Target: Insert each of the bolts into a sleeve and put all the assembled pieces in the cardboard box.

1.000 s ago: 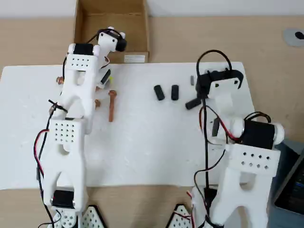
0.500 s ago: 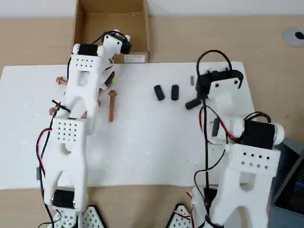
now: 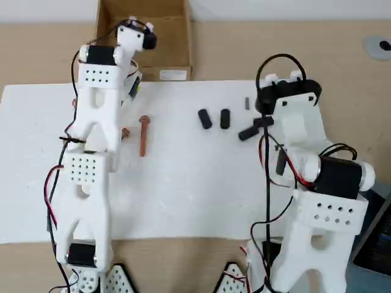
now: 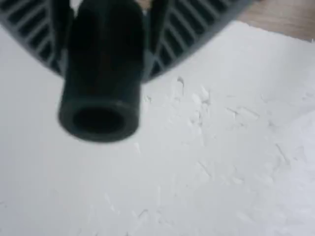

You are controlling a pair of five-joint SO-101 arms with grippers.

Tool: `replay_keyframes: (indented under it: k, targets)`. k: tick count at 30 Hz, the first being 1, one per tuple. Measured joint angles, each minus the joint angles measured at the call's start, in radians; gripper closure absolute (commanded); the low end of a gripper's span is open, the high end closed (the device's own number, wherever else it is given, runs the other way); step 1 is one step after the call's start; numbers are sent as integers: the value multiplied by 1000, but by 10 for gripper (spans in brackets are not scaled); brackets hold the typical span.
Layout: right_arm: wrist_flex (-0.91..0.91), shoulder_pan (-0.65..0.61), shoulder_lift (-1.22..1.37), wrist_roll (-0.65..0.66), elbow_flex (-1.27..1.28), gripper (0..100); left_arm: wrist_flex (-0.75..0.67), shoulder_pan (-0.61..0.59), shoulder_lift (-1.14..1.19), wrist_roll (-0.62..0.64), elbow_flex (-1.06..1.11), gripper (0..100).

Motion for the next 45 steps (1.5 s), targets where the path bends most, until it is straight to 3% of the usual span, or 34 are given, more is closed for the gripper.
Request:
replay_keyframes:
  k: [5,17,23,32,39,45]
  targets:
    - [9,0,-3,0,-58,987,2,6,-207,133,144,998]
    - [12,-2,-3,0,-129,988,2,81,-973,163,773,998]
    - [12,-2,-112,-29,-129,989,-12,87,-1335,296,1111,998]
    - [-149,-69,-350,-259,104,989,-273,87,-1765,526,1651,998]
    - [-313,-170,-511,-305,385,989,-502,87,-2097,684,2024,998]
    - [-454,-264,-666,-321,605,989,-634,87,-2349,743,2231,998]
